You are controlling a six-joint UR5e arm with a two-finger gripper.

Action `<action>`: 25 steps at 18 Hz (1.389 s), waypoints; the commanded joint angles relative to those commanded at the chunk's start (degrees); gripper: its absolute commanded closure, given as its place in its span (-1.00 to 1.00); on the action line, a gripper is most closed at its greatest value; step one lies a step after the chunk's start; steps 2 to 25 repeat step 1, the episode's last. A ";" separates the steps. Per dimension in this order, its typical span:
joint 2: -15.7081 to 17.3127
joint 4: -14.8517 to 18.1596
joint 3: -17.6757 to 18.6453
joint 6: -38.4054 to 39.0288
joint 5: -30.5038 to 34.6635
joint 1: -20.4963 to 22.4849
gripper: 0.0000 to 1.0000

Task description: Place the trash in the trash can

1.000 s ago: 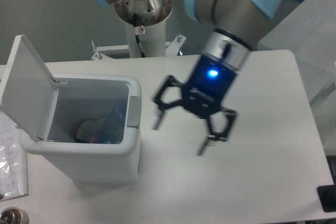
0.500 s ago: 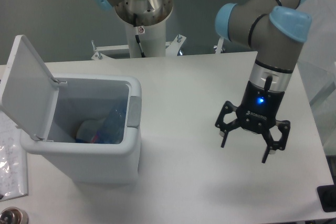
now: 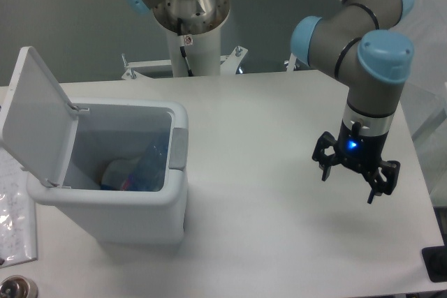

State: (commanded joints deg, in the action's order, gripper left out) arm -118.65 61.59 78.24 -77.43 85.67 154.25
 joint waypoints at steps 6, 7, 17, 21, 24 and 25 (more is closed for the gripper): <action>-0.09 0.80 -0.62 0.00 0.54 -0.27 -1.00; -0.09 0.80 -0.62 0.00 0.54 -0.27 -1.00; -0.09 0.80 -0.62 0.00 0.54 -0.27 -1.00; -0.09 0.80 -0.62 0.00 0.54 -0.27 -1.00; -0.09 0.80 -0.62 0.00 0.54 -0.27 -1.00; -0.09 0.80 -0.62 0.00 0.54 -0.27 -1.00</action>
